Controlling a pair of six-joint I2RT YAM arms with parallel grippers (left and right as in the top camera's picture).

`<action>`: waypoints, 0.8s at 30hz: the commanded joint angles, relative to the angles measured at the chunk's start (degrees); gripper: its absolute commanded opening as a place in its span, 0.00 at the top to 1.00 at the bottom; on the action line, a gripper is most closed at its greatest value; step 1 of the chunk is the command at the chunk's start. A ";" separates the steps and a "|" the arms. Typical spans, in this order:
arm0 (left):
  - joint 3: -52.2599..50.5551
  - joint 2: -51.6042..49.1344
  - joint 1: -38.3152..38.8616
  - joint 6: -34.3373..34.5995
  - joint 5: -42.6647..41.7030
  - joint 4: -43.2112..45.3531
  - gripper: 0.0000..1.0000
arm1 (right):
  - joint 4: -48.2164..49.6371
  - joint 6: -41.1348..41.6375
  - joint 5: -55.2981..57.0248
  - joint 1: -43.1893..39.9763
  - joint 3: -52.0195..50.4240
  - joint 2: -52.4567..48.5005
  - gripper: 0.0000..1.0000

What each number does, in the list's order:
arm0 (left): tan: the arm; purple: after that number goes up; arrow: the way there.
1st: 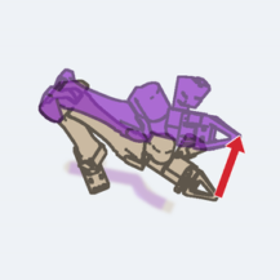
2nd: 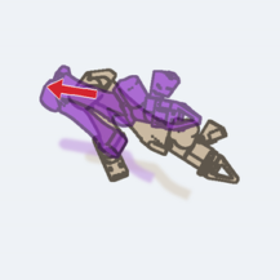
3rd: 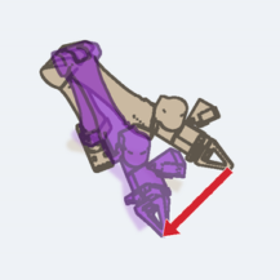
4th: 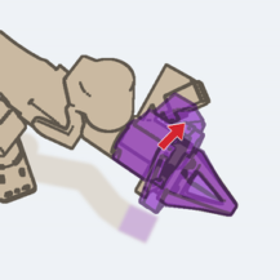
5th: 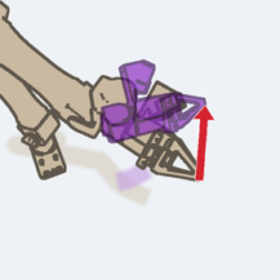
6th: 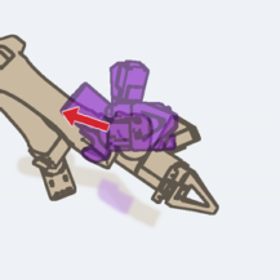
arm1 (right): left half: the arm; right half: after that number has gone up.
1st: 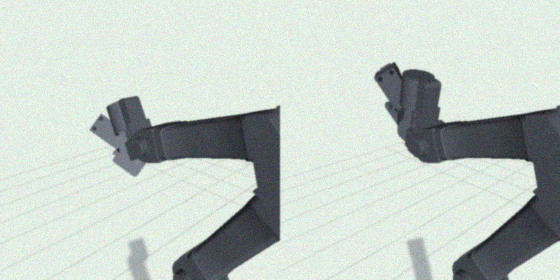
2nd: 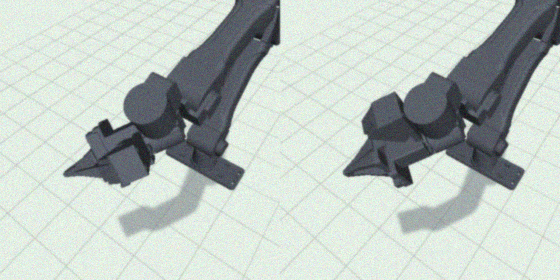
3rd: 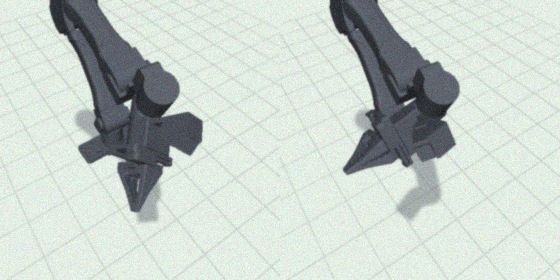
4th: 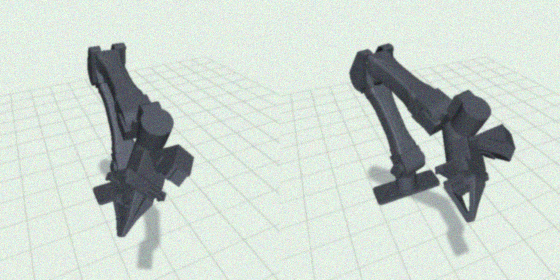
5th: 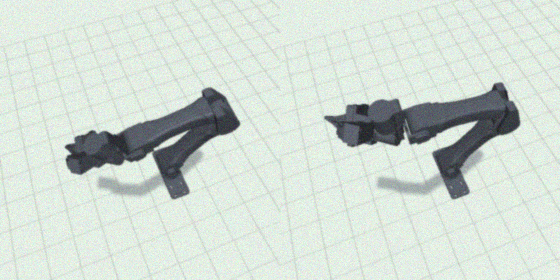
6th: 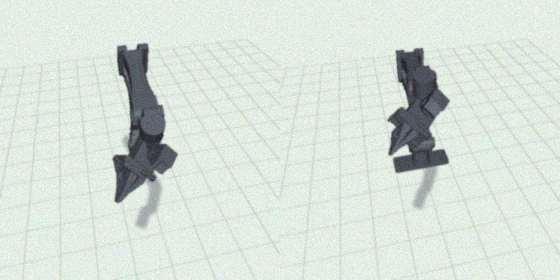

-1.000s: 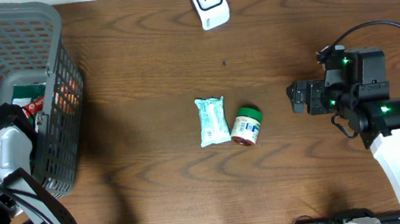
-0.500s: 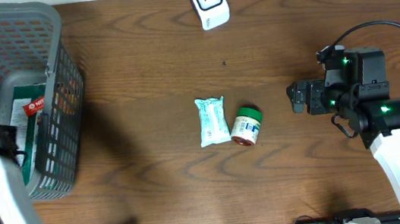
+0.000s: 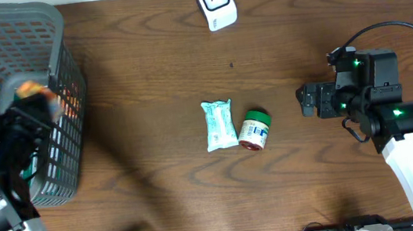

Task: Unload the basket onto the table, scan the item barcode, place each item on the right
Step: 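Carry the orange tissue box out and place it left of the packet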

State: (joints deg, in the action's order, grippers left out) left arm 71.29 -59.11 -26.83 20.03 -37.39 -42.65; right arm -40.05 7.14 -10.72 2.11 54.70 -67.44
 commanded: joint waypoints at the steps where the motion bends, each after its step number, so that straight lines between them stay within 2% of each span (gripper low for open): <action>1: 0.31 -1.92 5.11 -5.27 -14.60 -0.20 0.88 | -0.04 -0.37 -0.28 0.13 1.01 -0.20 0.01; 10: 0.13 -10.78 22.75 -9.33 -13.79 -2.49 0.88 | -0.04 -0.37 -0.28 0.13 1.01 -0.20 0.01; 14: 0.02 -17.84 29.83 -9.33 -8.74 -4.52 0.88 | -0.04 -0.37 -0.31 0.13 1.01 -0.20 0.01; 21: -0.72 -32.59 39.60 -10.16 -7.50 -4.35 0.88 | -0.04 -0.37 -0.31 0.13 1.01 -0.20 0.01; 24: -0.72 -38.53 42.29 -10.14 -4.20 -3.67 0.88 | -0.04 -0.35 -0.31 0.13 1.01 -0.20 0.01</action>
State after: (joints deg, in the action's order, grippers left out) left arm 71.16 -93.56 13.50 11.49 -44.82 -46.54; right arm -40.03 7.14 -10.72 2.11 54.70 -67.46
